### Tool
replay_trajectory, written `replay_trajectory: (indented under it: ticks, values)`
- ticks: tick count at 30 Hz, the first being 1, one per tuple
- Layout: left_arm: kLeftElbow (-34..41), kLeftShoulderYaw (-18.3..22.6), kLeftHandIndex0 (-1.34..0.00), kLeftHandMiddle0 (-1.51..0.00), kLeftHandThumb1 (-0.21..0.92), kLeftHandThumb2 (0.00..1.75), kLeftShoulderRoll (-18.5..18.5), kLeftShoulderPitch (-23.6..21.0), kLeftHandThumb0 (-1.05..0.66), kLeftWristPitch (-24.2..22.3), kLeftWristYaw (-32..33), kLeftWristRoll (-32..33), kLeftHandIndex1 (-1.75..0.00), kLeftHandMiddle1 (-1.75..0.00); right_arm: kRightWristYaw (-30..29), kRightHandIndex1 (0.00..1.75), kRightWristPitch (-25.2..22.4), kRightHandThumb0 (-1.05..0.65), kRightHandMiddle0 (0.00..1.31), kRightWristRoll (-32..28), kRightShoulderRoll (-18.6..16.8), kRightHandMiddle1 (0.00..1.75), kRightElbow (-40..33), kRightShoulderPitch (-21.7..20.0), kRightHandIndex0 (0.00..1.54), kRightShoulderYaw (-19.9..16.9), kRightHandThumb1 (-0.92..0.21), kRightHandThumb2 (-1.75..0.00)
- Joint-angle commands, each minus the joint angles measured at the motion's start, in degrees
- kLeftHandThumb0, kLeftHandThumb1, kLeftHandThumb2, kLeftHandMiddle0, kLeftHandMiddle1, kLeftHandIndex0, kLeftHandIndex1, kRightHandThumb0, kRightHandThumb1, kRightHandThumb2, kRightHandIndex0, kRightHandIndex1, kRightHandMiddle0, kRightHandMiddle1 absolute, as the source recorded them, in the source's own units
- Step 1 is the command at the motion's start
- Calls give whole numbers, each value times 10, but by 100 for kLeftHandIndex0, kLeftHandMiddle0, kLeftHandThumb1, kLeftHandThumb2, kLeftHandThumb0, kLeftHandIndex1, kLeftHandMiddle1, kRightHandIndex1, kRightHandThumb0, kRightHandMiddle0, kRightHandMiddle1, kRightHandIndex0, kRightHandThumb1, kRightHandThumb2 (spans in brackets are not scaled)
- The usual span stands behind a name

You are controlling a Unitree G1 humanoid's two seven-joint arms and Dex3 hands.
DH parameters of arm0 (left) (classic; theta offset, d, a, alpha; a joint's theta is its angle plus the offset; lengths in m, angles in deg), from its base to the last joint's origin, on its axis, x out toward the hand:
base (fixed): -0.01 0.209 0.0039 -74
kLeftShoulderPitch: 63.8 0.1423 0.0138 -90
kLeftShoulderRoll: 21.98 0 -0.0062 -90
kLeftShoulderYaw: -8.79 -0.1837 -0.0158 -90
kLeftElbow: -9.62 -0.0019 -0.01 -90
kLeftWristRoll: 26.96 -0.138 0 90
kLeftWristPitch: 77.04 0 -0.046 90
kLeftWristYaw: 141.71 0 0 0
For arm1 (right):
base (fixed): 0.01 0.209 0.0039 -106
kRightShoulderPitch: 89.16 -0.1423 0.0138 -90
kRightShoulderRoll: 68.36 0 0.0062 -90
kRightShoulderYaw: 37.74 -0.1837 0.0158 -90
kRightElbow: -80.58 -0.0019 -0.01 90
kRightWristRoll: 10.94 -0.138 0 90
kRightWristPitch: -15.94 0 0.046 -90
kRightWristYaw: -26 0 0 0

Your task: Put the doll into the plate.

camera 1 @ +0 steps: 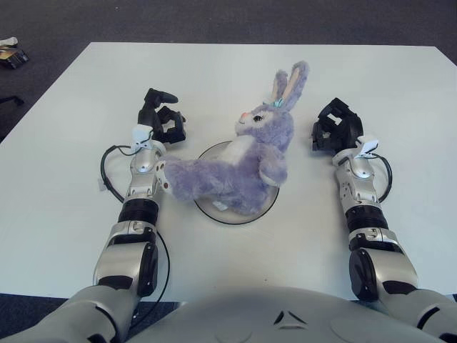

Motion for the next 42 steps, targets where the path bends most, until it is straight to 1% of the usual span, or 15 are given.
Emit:
replay_trajectory:
  ticks: [1, 7, 12, 18, 21, 28, 34, 42]
  values:
    - [0, 2, -41, -73, 25, 137, 10, 30, -1, -8, 4, 1, -175, -163, -2, 175, 25, -42, 57, -11, -15, 174, 17, 15, 108, -7, -36, -127]
    - [18, 7, -43, -73, 23, 141, 17, 36, -1, -22, 11, 4, -175, -166, -21, 175, 87, -47, 58, 5, -21, 175, 33, 18, 115, -10, -36, -127]
    - [30, 9, -44, -73, 21, 143, 21, 39, -1, -30, 12, 6, -175, -168, -34, 175, 137, -48, 60, 19, -17, 175, 57, 14, 118, -9, -34, -130]
    - [34, 10, -44, -74, 21, 144, 21, 41, -1, -34, 5, 6, -175, -169, -42, 175, 171, -49, 62, 28, -12, 175, 88, 4, 121, -8, -31, -133]
    - [35, 8, -45, -75, 20, 145, 20, 42, -1, -33, 2, 5, -175, -169, -40, 175, 175, -49, 63, 24, -11, 175, 100, -1, 122, -10, -31, -134]
    - [44, 6, -46, -76, 17, 149, 19, 48, -1, -32, -8, 5, -175, -171, -27, 175, 167, -50, 63, 7, -10, 175, 108, -6, 123, -15, -30, -135]
    - [55, 4, -47, -76, 17, 150, 19, 54, -1, -28, -13, 6, -175, -173, -18, 175, 158, -50, 64, 2, -12, 175, 94, -1, 124, -16, -29, -135]
    - [65, 2, -48, -76, 15, 153, 18, 62, -1, -15, -7, -7, -175, -174, -15, 175, 128, -50, 64, 3, -12, 175, 61, 11, 124, -13, -29, -135]
